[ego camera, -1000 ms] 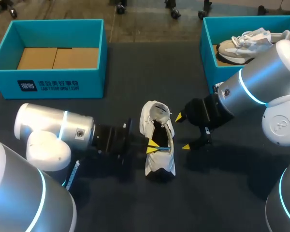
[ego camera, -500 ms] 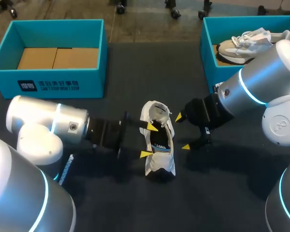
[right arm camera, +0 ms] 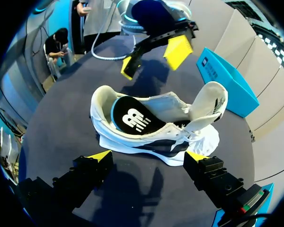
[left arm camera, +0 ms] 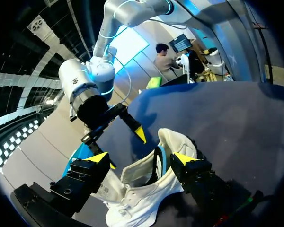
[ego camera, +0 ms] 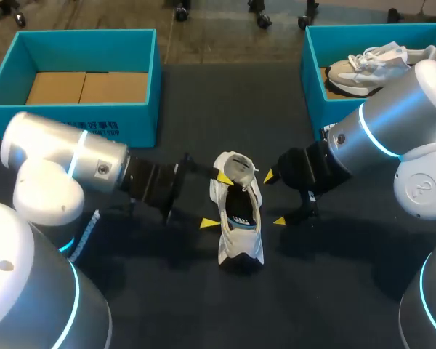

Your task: Take the shoe out of the shoebox, open the shoe tongue, remove and reinsert the insole, then place the shoe into the shoebox

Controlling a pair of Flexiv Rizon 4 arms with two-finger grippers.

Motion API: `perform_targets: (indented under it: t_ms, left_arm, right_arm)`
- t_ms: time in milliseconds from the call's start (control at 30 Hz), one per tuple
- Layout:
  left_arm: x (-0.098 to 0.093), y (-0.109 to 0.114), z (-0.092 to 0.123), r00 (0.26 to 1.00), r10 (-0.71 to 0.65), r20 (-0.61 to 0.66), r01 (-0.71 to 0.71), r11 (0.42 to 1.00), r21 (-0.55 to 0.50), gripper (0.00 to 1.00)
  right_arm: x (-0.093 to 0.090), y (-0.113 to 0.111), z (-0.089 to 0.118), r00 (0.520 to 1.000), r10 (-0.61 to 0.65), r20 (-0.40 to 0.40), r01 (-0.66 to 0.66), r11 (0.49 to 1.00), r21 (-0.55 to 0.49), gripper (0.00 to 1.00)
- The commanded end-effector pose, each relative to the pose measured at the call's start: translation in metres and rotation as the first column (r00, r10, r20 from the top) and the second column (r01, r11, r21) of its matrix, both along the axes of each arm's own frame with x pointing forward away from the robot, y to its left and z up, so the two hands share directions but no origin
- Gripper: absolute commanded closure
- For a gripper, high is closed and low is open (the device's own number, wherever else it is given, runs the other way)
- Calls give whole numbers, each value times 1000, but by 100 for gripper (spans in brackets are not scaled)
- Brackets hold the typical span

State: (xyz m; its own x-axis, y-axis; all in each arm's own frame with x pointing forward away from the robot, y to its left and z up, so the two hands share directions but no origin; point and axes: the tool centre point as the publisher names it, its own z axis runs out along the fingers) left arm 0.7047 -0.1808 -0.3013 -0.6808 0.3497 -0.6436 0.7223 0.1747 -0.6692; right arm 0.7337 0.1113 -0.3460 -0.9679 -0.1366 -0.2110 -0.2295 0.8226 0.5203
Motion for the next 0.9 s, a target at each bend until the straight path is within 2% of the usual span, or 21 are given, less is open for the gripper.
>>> perform_targets:
  t_ms: [33,167,233,300,433,767,900]
  left_arm:
    - [10,2,7,998,-66,-16,67,996,60,13]
    - [16,4,9,993,-118,-1,117,987,112,16]
    - [18,5,11,991,-137,0,136,982,132,15]
    - [19,5,13,988,-157,6,155,977,147,12]
    - [22,4,17,976,-216,9,211,960,182,0]
    - [25,6,21,929,-371,21,346,883,317,0]
    - [24,5,22,927,-375,24,347,880,324,0]
  right_arm:
    - [-1,-3,1,1000,-17,7,17,1000,1,0]
    - [-1,-12,6,998,-57,2,58,998,-20,0]
    - [-2,-16,9,996,-86,2,86,996,-24,0]
    - [-3,-20,11,996,-86,-8,86,996,-38,0]
    - [-2,-26,20,996,-92,-16,91,995,-46,0]
    - [-1,-42,35,995,-76,-70,73,996,-49,0]
    - [-1,-51,44,993,-76,-87,71,996,-60,0]
